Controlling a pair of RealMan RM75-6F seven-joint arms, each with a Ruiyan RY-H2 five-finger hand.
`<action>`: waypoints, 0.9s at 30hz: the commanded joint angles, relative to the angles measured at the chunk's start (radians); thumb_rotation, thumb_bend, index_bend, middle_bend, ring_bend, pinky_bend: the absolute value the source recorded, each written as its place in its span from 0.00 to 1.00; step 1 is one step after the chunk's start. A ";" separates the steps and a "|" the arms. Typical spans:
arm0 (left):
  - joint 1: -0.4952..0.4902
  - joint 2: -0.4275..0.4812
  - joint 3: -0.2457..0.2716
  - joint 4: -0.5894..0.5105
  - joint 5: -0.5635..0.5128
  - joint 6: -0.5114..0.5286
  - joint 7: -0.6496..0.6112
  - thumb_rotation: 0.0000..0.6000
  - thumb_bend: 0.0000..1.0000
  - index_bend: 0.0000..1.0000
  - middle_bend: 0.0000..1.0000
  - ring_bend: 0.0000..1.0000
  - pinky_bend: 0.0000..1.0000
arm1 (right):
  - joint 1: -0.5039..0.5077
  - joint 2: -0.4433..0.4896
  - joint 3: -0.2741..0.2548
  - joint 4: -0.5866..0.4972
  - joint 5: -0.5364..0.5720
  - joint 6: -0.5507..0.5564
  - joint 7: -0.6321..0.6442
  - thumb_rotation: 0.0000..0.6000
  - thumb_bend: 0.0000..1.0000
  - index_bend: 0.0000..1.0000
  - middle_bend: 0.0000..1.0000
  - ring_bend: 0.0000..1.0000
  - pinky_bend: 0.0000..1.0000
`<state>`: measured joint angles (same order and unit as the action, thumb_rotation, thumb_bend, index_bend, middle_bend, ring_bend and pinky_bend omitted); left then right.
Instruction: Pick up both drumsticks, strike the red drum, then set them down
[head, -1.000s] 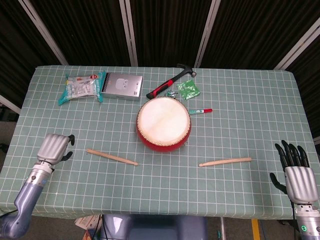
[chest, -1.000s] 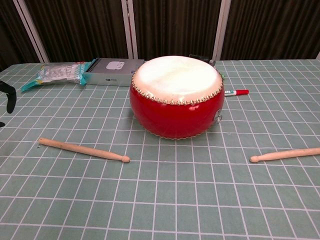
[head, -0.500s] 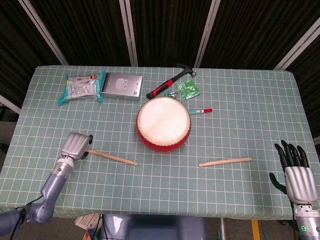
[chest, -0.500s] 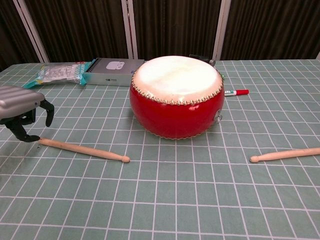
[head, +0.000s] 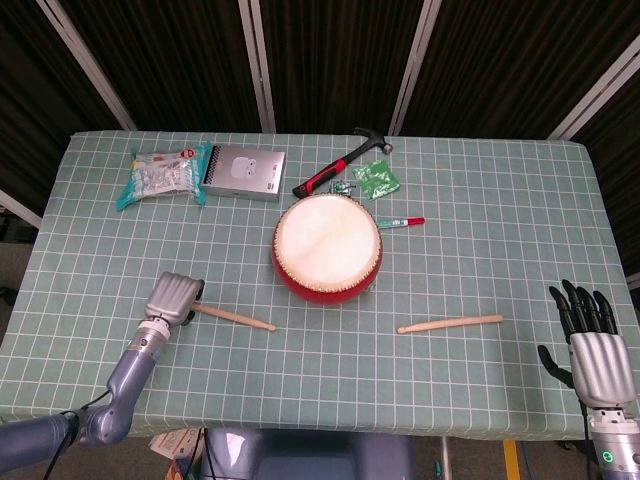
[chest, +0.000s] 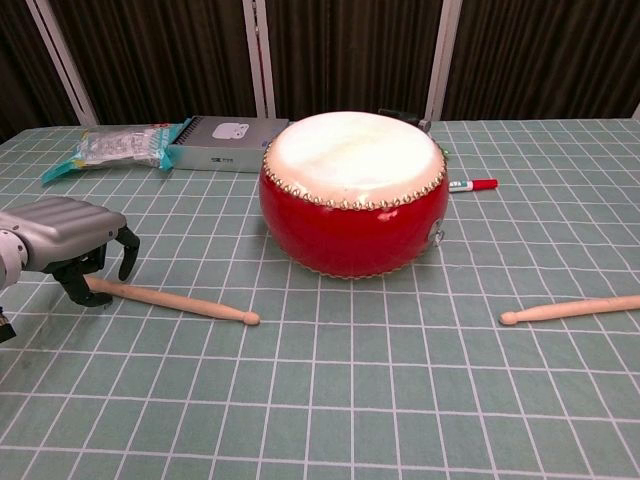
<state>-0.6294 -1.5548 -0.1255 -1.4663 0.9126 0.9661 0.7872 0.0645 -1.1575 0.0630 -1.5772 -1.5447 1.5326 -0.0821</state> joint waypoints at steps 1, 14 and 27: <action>-0.005 -0.006 0.005 0.005 -0.007 0.002 0.003 1.00 0.28 0.50 1.00 1.00 1.00 | 0.000 0.000 0.000 -0.001 0.000 -0.001 0.003 1.00 0.34 0.00 0.00 0.00 0.04; -0.017 -0.019 0.029 0.012 -0.049 0.008 -0.001 1.00 0.55 0.72 1.00 1.00 1.00 | 0.000 0.001 0.000 -0.002 0.000 0.000 0.009 1.00 0.34 0.00 0.00 0.00 0.04; 0.060 0.151 0.021 -0.220 0.154 0.155 -0.215 1.00 0.56 0.76 1.00 1.00 1.00 | 0.000 0.005 -0.001 -0.009 0.003 -0.006 0.001 1.00 0.34 0.00 0.00 0.00 0.04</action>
<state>-0.5908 -1.4383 -0.1040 -1.6507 1.0307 1.0906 0.6088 0.0644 -1.1533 0.0616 -1.5852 -1.5423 1.5275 -0.0803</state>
